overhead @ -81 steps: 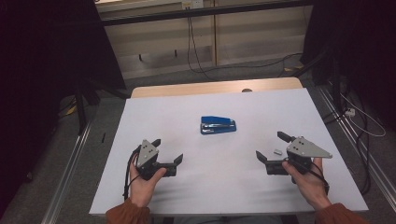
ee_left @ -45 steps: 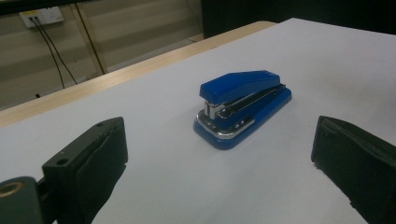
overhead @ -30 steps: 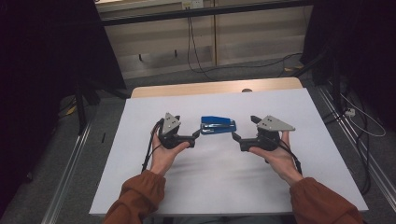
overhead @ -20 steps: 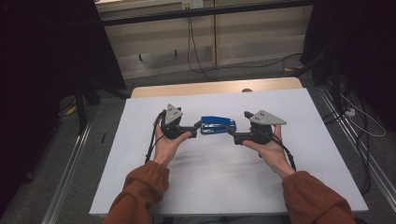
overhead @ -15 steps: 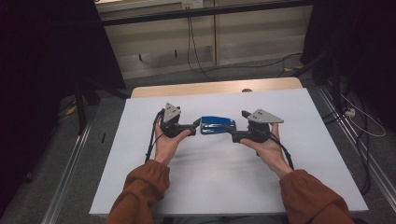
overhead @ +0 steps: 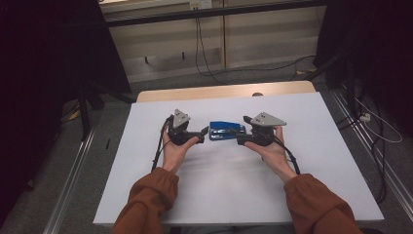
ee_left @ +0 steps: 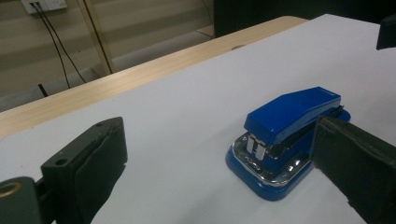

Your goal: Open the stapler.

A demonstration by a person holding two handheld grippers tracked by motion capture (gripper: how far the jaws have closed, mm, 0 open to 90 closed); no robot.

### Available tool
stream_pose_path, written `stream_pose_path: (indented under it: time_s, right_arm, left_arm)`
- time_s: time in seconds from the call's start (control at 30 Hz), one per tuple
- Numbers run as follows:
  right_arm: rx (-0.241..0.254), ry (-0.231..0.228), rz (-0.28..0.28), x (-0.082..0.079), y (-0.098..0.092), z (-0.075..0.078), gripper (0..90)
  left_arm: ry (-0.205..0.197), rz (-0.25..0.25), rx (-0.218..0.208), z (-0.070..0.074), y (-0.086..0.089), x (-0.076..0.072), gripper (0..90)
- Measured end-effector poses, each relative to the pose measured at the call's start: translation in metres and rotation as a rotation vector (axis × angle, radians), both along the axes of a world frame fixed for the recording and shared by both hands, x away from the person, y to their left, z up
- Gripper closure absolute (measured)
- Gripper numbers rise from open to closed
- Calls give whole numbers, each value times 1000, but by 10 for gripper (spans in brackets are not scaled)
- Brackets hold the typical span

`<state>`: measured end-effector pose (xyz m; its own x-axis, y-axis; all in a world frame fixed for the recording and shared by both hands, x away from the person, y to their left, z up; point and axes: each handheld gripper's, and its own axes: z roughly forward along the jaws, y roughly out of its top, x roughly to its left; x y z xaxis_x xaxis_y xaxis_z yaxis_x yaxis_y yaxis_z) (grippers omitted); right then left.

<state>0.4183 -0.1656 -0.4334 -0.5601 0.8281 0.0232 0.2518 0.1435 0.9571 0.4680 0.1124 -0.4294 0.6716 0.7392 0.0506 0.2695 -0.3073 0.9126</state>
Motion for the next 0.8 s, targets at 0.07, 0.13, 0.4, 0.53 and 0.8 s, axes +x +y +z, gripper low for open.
stream_pose_path:
  time_s: [0.07,0.13,0.4,0.53,0.8]
  right_arm:
    - [9,-7,-1,4,0,-1,424]
    - [5,-16,-4,4,0,-1,455]
    - [-8,28,45,11,1,-8,710]
    - [-27,22,39,11,5,-8,841]
    - [-46,77,91,16,15,-9,900]
  left_arm:
    - [3,-4,-11,0,0,0,42]
    - [6,-2,-23,0,0,0,43]
    - [17,1,9,-4,-1,1,41]
    - [33,-6,-7,-5,-1,2,42]
    - [34,-1,21,-7,1,4,52]
